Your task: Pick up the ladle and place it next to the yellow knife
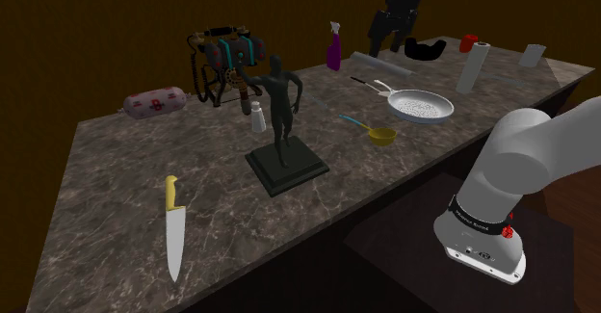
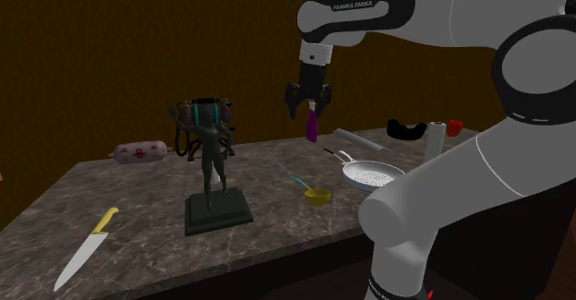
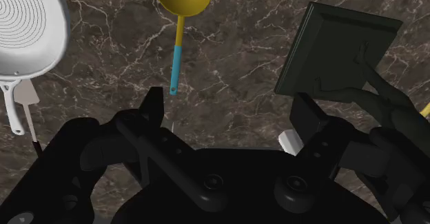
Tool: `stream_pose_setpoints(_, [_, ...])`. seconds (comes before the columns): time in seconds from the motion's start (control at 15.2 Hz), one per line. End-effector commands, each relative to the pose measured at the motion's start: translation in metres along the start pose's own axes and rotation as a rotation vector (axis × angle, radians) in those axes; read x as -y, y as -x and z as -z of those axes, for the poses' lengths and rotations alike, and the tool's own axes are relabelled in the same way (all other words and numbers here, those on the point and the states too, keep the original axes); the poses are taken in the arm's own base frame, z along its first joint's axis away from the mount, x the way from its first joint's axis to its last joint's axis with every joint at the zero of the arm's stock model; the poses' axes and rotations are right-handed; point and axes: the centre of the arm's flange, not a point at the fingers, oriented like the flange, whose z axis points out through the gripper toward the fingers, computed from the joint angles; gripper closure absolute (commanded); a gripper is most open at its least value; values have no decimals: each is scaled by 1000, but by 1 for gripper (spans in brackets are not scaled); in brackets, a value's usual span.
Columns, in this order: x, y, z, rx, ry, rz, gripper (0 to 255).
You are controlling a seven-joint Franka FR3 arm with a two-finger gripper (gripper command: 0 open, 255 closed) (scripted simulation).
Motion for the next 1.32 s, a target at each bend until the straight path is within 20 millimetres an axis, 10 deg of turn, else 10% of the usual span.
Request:
stream_pose_setpoints(0.0, [0,0,0,0,0,0,0])
stream_pose_setpoints(1.25, [-81,-31,-246,205,-90,-158,0])
